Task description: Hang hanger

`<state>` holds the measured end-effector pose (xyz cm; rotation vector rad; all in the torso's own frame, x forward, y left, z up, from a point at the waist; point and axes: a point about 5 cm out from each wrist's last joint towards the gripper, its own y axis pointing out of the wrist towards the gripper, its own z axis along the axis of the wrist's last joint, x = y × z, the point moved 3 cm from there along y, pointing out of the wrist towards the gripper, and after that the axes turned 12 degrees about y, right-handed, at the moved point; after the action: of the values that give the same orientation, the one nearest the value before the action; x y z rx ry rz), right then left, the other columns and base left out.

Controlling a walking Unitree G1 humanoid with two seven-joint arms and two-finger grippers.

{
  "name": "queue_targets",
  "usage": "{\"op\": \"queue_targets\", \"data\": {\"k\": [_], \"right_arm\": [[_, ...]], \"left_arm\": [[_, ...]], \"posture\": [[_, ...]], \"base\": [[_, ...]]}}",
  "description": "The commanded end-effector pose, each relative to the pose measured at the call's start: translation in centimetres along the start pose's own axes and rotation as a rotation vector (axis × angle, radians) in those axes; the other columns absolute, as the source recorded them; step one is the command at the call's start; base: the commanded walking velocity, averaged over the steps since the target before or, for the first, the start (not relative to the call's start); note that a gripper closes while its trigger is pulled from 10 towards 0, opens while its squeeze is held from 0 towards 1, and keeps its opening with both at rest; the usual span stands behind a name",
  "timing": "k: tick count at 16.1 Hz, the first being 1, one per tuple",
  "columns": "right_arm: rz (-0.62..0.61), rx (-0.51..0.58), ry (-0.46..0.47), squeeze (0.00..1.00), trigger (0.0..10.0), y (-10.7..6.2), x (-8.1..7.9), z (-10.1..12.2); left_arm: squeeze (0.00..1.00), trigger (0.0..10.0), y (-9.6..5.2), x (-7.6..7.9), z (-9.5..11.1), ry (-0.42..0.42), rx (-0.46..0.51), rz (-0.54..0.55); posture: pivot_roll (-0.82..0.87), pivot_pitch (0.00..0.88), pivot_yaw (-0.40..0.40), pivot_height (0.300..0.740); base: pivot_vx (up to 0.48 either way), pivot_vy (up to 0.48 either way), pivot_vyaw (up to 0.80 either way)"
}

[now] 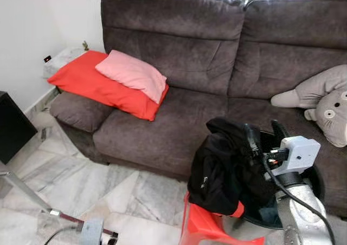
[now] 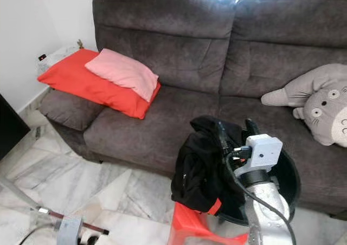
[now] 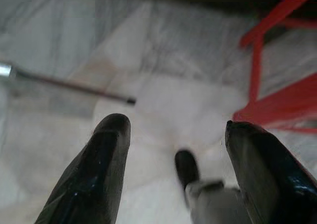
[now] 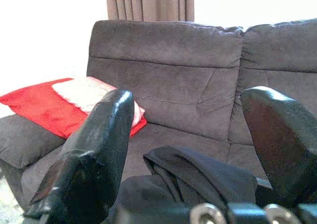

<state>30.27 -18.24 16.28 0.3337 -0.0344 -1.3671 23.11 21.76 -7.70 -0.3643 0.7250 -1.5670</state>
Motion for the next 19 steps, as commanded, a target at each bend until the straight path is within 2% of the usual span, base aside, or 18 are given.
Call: {"op": "queue_targets", "data": {"k": [1,3,7,13,19], "right_arm": [[-0.004,-0.008,0.021,0.00,10.0,-0.4,-0.5,-0.2],[-0.027,0.000,0.019,0.00,10.0,-0.5,-0.7,-0.1],[-0.051,-0.015,0.019,0.00,10.0,-0.5,-1.0,-0.7],[-0.088,-0.006,0.017,0.00,10.0,-0.2,-0.8,-0.9],[-0.131,-0.005,0.004,0.00,10.0,-0.1,-0.6,-1.2]], "left_arm": [[0.00,10.0,-0.3,0.0,-0.2,0.006,0.022,-0.026],[0.00,10.0,-0.4,0.3,0.0,0.000,0.053,-0.035],[0.00,10.0,-0.2,1.9,-0.1,-0.024,0.036,-0.061],[0.00,10.0,0.0,1.4,0.5,-0.020,0.053,-0.069],[0.00,10.0,-0.1,1.4,0.1,-0.010,0.035,-0.074]], "posture": [[-0.14,0.018,0.057,0.740],[-0.14,0.001,0.051,0.740],[-0.15,0.000,0.052,0.740],[-0.15,0.000,0.066,0.740],[-0.15,0.000,0.075,0.740]], "base": [[0.000,0.000,0.00],[0.000,0.000,0.00],[0.060,0.000,0.00],[0.244,0.000,0.00],[0.000,0.000,0.00]]}}
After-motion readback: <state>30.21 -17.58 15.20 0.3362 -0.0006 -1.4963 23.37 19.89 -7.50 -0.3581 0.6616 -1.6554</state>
